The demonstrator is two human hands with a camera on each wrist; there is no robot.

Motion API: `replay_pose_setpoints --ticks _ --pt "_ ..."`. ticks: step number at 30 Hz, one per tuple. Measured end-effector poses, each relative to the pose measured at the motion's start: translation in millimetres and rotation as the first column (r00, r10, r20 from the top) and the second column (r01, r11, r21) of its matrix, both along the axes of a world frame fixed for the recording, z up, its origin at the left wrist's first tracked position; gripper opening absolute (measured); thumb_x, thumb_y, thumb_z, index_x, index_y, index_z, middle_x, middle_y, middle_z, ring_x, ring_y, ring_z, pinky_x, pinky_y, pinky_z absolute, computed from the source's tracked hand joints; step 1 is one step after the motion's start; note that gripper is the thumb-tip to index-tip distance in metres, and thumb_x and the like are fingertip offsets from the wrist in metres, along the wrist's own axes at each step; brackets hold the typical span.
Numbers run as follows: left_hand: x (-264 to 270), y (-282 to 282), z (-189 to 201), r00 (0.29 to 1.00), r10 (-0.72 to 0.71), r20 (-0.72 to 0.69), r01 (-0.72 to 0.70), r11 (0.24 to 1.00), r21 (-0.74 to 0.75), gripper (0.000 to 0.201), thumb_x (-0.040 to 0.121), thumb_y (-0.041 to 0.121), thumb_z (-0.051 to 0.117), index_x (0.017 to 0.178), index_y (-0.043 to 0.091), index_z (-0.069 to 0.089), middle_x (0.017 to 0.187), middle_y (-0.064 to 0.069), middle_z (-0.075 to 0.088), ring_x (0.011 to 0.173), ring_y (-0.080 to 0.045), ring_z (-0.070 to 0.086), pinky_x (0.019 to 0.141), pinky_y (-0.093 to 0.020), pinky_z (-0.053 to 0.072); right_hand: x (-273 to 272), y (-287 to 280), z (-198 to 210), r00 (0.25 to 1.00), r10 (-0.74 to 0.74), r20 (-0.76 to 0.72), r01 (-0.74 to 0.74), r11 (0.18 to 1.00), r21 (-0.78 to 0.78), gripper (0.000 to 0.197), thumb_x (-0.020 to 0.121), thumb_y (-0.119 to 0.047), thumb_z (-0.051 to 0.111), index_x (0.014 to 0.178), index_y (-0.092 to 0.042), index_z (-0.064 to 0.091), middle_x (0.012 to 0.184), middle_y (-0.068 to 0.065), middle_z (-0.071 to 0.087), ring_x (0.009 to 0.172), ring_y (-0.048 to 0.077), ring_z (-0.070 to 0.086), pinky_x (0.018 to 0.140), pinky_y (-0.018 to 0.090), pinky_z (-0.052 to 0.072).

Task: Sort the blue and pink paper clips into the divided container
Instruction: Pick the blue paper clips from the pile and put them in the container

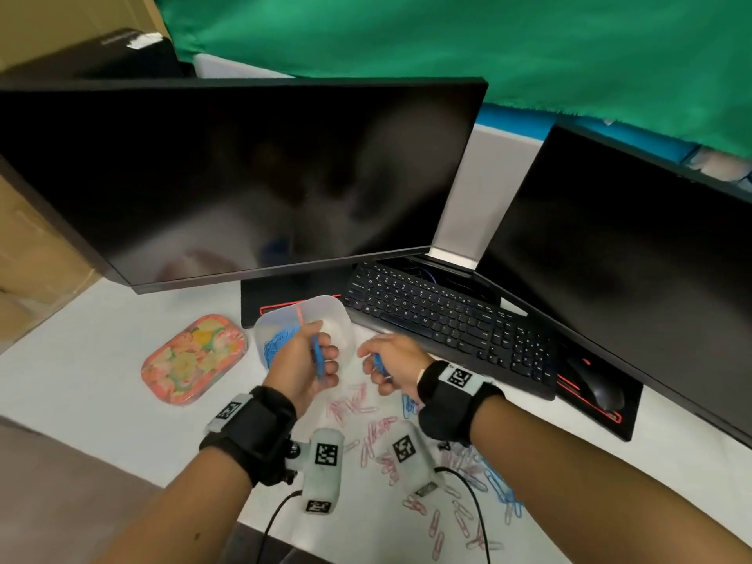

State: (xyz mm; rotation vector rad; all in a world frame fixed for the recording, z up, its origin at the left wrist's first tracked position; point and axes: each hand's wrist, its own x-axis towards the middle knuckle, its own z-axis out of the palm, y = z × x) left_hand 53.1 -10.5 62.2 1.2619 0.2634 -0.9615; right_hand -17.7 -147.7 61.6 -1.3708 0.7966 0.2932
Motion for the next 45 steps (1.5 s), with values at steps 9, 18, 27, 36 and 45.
replay_pose_setpoints --ticks 9,18,27,36,45 --pt "54 26 4 0.985 0.104 0.140 -0.138 0.955 0.261 0.024 0.096 0.032 0.050 0.107 0.011 0.053 0.090 -0.014 0.056 0.082 -0.028 0.059 0.073 -0.037 0.054 83 51 20 0.973 0.228 -0.035 -0.231 0.965 -0.123 0.025 0.099 -0.015 0.039 0.115 -0.003 0.054 0.076 0.007 0.052 0.061 0.019 0.053 0.055 0.030 0.048" --pt "65 23 -1 0.960 -0.072 0.272 -0.052 0.906 0.421 0.027 0.095 0.031 0.051 0.121 0.021 0.050 0.125 -0.006 0.047 0.122 -0.030 0.046 0.097 -0.043 0.048 95 41 18 0.979 0.202 -0.017 -0.201 0.958 -0.205 0.013 0.083 -0.008 0.049 0.078 -0.012 0.060 0.081 0.011 0.059 0.077 0.025 0.060 0.082 0.040 0.056" --pt "14 -14 -5 0.551 -0.463 0.694 0.164 0.876 0.454 0.027 0.086 0.004 0.054 0.072 0.024 0.066 0.074 0.007 0.066 0.067 -0.011 0.060 0.065 -0.018 0.047 -12 -43 4 0.997 0.023 -0.073 -0.053 0.900 -0.433 0.021 0.094 -0.006 0.048 0.090 -0.017 0.066 0.091 0.008 0.068 0.076 0.019 0.064 0.066 0.027 0.057" --pt "-28 -77 -50 0.315 -0.853 0.417 0.328 0.510 0.795 0.007 0.080 0.018 0.062 0.075 0.021 0.065 0.086 0.001 0.070 0.087 -0.021 0.066 0.076 -0.025 0.053 -99 -73 -43 0.950 -0.174 -0.258 -0.036 0.762 -0.647 0.024 0.085 -0.005 0.049 0.081 -0.014 0.070 0.089 0.005 0.068 0.081 0.021 0.061 0.075 0.026 0.050" --pt "-44 -93 -82 0.137 -0.973 0.183 0.239 0.212 0.948 0.020 0.087 0.026 0.064 0.099 0.010 0.064 0.102 -0.009 0.069 0.092 -0.027 0.066 0.074 -0.031 0.053 -92 -72 -49 0.949 0.005 -0.315 -0.240 0.657 -0.714 0.023 0.086 -0.004 0.047 0.095 -0.018 0.063 0.100 0.007 0.064 0.082 0.023 0.060 0.071 0.024 0.047"
